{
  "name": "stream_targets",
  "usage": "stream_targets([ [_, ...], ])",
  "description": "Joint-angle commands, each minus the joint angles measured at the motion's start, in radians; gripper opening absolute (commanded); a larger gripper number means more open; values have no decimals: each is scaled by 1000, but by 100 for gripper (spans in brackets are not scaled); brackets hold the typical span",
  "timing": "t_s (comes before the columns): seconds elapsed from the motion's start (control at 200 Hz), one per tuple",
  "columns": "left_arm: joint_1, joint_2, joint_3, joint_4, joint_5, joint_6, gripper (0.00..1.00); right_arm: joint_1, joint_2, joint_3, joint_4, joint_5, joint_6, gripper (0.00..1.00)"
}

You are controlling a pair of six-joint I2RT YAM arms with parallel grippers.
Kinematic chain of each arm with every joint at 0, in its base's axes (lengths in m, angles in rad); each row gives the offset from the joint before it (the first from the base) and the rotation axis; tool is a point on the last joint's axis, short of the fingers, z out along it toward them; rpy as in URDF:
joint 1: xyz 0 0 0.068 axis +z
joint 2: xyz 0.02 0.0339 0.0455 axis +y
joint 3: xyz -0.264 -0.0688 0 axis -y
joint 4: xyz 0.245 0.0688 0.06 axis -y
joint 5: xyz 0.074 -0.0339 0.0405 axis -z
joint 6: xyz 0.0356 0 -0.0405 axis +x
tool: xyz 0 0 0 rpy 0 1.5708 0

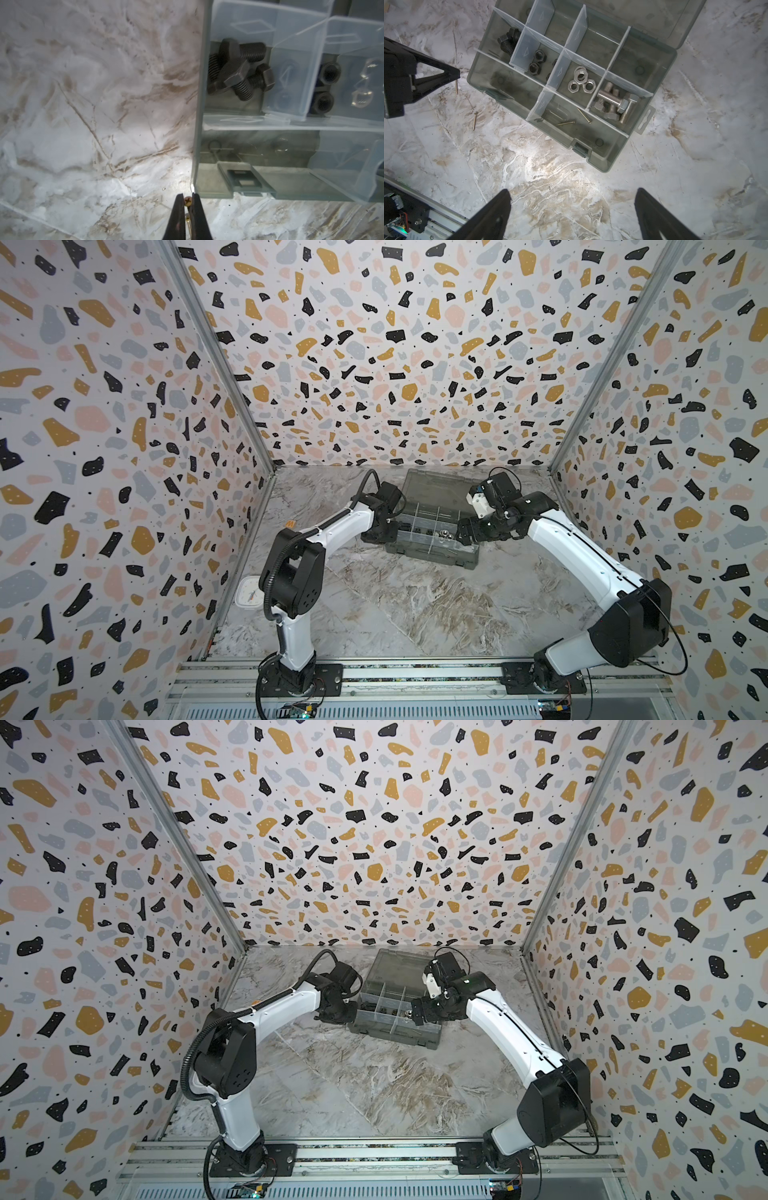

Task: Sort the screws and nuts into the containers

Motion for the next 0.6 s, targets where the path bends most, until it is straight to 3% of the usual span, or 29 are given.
stream_targets([
  [0.0,-57,44,88,-69,-2,24,3,-19,-63,-27,-7,16,21,94],
  [0.25,-165,200,356,-143,27,43,4,-61,-165,-108,-31,30,52,95],
  [0.596,-248,376,596,-174,120,37,5,-79,-284,-160,-121,69,112,95],
])
